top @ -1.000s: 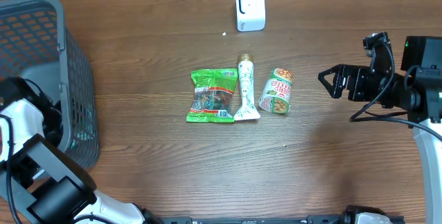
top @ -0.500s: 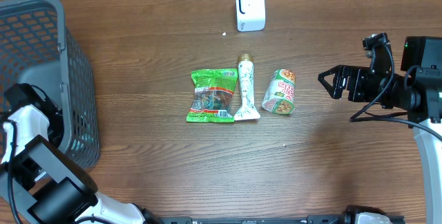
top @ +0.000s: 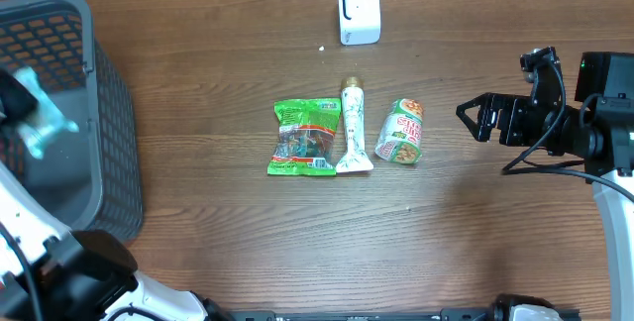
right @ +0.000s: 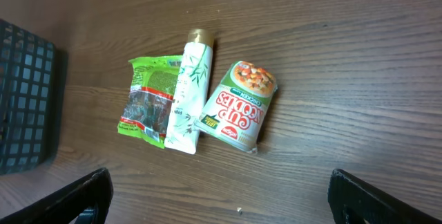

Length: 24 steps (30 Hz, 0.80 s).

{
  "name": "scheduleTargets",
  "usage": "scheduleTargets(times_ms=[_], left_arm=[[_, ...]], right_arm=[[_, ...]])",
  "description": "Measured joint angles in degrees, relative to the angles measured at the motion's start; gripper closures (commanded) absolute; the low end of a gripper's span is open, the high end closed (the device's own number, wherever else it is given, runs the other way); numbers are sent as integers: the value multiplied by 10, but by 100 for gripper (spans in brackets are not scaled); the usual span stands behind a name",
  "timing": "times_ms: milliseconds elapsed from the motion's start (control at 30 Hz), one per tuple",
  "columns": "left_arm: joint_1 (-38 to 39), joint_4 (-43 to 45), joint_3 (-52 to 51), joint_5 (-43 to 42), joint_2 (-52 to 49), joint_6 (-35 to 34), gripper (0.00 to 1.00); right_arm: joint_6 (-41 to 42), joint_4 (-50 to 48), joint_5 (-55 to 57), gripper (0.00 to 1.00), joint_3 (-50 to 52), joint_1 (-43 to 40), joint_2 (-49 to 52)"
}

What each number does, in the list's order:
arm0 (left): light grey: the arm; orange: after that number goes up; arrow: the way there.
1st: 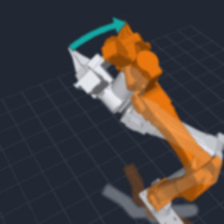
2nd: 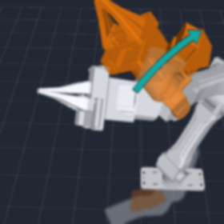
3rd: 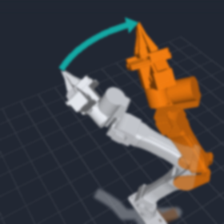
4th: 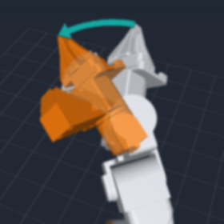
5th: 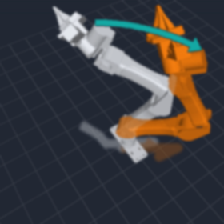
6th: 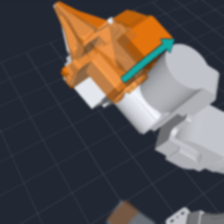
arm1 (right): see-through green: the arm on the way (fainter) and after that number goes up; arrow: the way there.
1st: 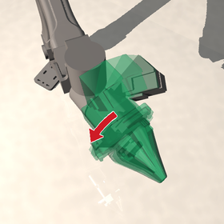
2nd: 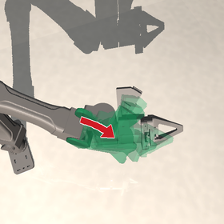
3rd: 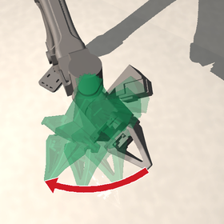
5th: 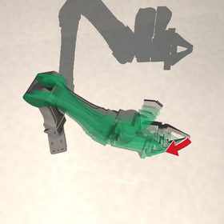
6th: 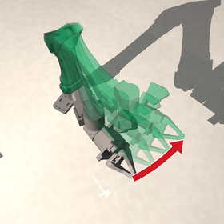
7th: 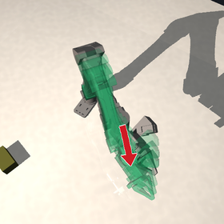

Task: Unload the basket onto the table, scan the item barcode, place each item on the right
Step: 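Reach the left gripper into the basket and grasp the teal wipes pack, then drop the teal wipes pack beside the green snack bag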

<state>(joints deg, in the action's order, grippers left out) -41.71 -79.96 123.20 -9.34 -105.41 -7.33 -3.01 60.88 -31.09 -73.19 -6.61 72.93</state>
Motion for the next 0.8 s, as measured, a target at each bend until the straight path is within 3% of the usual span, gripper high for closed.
scheduleTargets(times_ms=[233,400,633,800], left_arm=[[66,-88,241,-91,2,0,68],[183,-161,269,-128,9,21,62],[336,-156,127,-116,7,38,64],[390,-53,-57,-95,-2,33,64]], right_arm=[[0,0,0,0,0,0,0],[0,0,0,0,0,0,0],[0,0,0,0,0,0,0],[0,0,0,0,0,0,0]])
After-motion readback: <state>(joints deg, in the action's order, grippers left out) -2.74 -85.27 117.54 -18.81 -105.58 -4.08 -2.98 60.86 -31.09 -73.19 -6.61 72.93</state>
